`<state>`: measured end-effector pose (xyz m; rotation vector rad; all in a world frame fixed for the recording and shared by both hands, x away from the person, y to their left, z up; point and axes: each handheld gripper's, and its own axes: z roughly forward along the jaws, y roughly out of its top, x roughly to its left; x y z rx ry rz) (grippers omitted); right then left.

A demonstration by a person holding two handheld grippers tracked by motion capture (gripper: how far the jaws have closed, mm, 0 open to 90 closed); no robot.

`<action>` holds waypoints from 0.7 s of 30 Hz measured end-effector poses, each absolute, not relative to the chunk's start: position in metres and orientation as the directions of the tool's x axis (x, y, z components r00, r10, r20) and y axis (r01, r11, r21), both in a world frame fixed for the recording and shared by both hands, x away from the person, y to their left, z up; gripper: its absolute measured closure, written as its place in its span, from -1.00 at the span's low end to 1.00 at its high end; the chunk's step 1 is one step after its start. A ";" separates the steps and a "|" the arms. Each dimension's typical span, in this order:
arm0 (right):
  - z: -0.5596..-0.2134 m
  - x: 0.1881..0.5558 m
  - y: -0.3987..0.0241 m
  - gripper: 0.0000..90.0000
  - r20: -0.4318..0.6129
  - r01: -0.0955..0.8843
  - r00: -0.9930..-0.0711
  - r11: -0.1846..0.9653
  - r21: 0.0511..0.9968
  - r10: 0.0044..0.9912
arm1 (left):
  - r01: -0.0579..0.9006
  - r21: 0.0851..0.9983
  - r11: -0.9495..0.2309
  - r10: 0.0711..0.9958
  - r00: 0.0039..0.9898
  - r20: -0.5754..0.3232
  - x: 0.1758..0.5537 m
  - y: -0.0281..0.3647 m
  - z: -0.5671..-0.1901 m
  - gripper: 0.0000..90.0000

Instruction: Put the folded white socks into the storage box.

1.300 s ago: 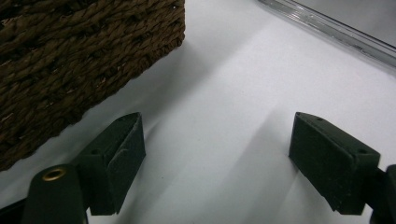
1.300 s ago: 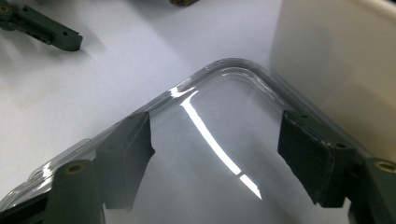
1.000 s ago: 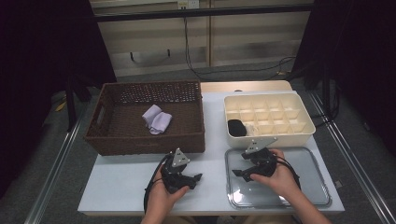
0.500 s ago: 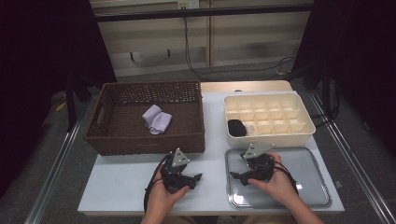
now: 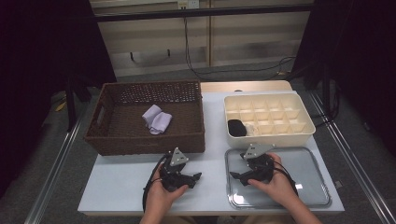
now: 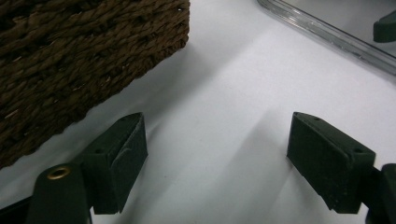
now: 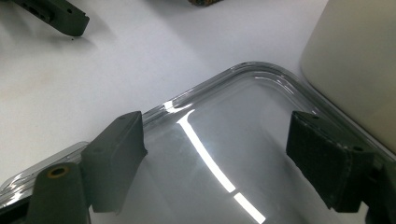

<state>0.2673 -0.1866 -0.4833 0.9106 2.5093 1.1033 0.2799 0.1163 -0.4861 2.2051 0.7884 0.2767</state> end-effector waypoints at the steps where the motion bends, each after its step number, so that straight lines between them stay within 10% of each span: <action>1: -0.483 0.267 -0.187 -0.58 0.020 0.443 -0.773 0.517 0.732 0.635 | 0.459 0.724 -0.515 0.619 0.783 -0.056 0.280 0.116 -0.486 -0.56; 21: -0.483 0.267 -0.187 -0.58 0.021 0.447 -0.770 0.515 0.731 0.638 | 0.517 0.678 -0.523 0.627 0.772 -0.104 0.289 0.138 -0.454 -0.56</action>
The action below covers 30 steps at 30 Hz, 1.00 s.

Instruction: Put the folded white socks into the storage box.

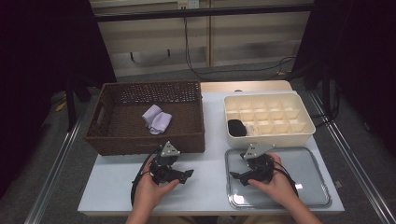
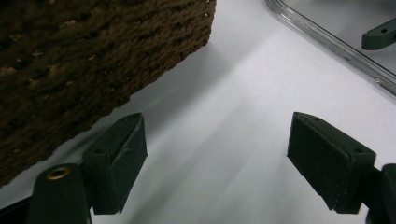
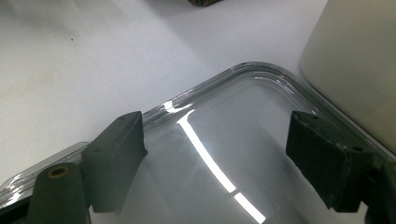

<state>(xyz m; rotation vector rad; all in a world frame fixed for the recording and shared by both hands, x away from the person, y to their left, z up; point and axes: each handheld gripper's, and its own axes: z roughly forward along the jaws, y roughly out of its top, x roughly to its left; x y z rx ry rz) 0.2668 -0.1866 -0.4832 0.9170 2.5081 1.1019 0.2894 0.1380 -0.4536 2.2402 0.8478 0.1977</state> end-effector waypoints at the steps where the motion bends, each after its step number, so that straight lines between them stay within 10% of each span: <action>1: -0.483 0.267 -0.187 -0.58 0.021 0.447 -0.770 0.515 0.731 0.638 | 0.521 0.679 -0.517 0.626 0.771 -0.115 0.290 0.139 -0.451 -0.56; 30: -0.483 0.267 -0.187 -0.58 0.020 0.445 -0.771 0.517 0.731 0.637 | 0.523 0.669 -0.529 0.597 0.789 -0.145 0.314 0.142 -0.393 -0.56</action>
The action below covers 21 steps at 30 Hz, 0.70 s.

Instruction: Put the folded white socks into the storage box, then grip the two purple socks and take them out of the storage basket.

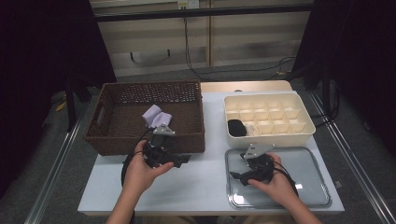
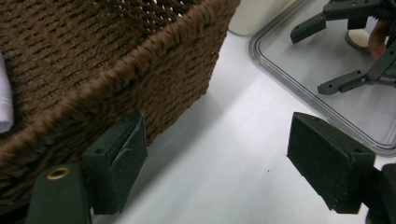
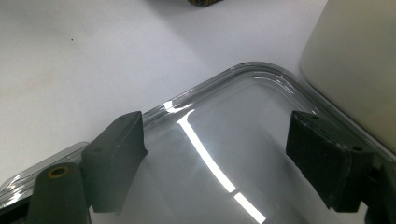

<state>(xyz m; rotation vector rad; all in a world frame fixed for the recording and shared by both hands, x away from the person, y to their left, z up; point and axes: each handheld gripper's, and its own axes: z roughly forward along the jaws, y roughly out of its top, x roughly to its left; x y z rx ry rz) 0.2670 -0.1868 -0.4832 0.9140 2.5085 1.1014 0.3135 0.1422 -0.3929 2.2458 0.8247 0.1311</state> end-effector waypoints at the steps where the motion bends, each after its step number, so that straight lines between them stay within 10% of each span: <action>1: -0.483 0.267 -0.187 -0.58 0.020 0.445 -0.771 0.517 0.731 0.636 | 0.521 0.669 -0.529 0.597 0.789 -0.143 0.314 0.143 -0.392 -0.56; 21: -0.483 0.267 -0.187 -0.58 0.020 0.444 -0.771 0.515 0.733 0.636 | 0.530 0.669 -0.522 0.605 0.782 -0.148 0.323 0.156 -0.376 -0.56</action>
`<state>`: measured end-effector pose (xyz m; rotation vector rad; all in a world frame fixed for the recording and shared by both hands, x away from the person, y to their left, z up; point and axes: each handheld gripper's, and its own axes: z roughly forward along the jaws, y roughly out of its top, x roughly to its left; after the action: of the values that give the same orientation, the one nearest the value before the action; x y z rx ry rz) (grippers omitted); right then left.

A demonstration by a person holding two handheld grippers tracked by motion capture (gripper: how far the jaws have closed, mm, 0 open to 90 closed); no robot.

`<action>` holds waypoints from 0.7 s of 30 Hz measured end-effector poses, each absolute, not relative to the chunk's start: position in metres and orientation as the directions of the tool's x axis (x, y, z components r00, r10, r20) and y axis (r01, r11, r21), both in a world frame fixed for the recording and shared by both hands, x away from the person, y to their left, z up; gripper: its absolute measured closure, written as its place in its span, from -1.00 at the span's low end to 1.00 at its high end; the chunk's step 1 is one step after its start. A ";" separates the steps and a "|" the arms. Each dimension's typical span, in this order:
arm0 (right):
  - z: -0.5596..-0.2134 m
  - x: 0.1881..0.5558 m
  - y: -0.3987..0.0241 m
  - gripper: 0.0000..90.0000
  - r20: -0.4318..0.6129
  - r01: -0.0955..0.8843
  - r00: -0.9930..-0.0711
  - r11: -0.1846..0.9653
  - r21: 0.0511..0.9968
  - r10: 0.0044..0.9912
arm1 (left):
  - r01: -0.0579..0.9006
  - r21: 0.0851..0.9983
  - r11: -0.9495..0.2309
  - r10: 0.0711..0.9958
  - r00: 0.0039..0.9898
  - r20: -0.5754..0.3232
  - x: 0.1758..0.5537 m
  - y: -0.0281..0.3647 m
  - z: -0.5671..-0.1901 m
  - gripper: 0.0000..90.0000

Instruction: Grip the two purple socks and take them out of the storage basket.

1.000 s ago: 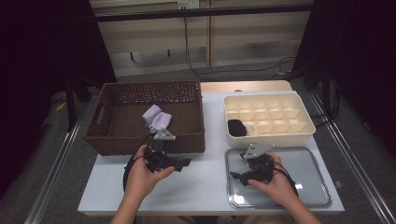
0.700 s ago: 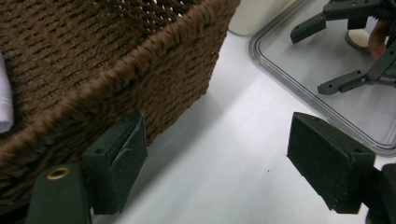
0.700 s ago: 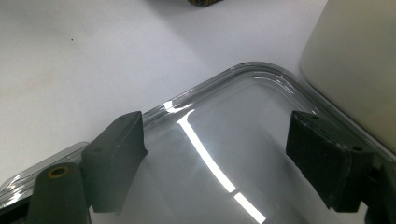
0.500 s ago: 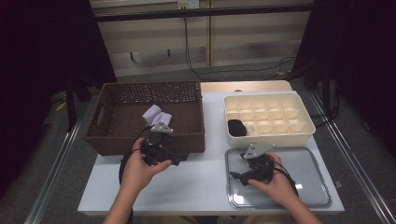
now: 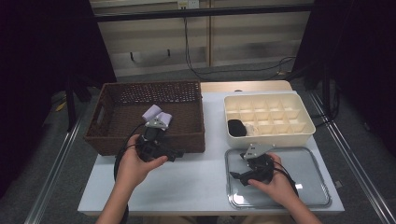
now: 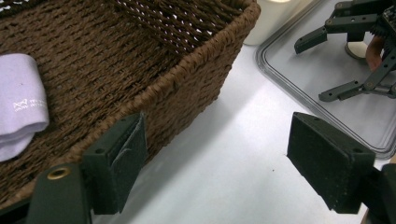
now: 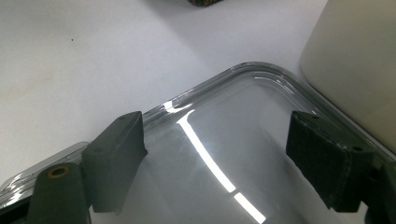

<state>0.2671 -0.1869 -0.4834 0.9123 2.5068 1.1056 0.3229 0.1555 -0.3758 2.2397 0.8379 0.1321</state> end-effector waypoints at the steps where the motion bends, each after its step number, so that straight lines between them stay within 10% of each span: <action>1: -0.483 0.267 -0.187 -0.58 0.020 0.444 -0.772 0.515 0.733 0.636 | 0.530 0.671 -0.518 0.602 0.783 -0.154 0.324 0.156 -0.376 -0.56; 21: -0.483 0.266 -0.187 -0.57 0.018 0.447 -0.767 0.514 0.732 0.641 | 0.560 0.678 -0.476 0.649 0.744 -0.159 0.349 0.172 -0.356 -0.54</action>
<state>0.2656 -0.1870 -0.4832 0.9196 2.5033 1.0993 0.3494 0.1717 -0.3559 2.1974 0.9051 0.1538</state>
